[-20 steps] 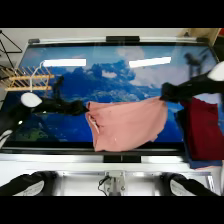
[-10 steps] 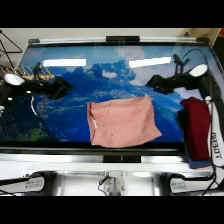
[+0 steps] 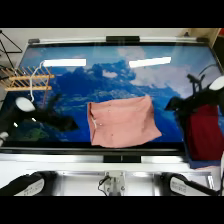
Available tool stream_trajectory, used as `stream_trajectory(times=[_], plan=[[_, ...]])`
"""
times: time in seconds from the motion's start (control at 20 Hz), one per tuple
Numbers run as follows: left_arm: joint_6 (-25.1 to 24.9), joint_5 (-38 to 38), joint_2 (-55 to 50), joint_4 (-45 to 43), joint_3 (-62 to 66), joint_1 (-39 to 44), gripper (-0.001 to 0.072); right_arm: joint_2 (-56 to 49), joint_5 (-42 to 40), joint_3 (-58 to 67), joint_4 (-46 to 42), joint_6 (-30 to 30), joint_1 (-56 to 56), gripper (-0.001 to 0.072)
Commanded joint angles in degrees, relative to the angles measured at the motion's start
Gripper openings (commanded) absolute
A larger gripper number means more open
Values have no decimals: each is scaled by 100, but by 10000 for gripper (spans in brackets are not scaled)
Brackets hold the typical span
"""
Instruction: Fold the shirts.
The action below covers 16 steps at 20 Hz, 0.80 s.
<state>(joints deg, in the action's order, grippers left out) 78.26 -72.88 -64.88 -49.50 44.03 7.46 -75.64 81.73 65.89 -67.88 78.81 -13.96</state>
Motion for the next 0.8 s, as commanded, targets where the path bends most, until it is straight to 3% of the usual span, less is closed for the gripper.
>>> stream_trajectory(times=[0.0,0.05,0.1,0.45,0.55,0.65,0.7,0.75], plan=[[-413,951,240,586,-881,994,339,188,-122,-905,409,-157,-22,638],[-411,1255,212,619,-872,1231,376,188,-214,-1032,476,-155,-22,638],[-411,1517,186,656,-872,1410,487,188,-284,-1106,481,-155,-22,638],[-621,2214,-380,1128,-868,1744,457,111,-391,-1176,498,-319,-20,638],[-898,2240,-568,1574,-868,1744,392,-101,-391,-1176,538,-321,-20,638],[-929,2286,-745,1794,-868,1744,382,-350,-492,-1176,656,-365,-22,637],[-927,2282,-809,1825,-868,1742,289,-446,-542,-1176,778,-389,-22,637],[-935,2269,-835,1825,-868,1738,65,-544,-570,-1176,914,-439,-20,637]])
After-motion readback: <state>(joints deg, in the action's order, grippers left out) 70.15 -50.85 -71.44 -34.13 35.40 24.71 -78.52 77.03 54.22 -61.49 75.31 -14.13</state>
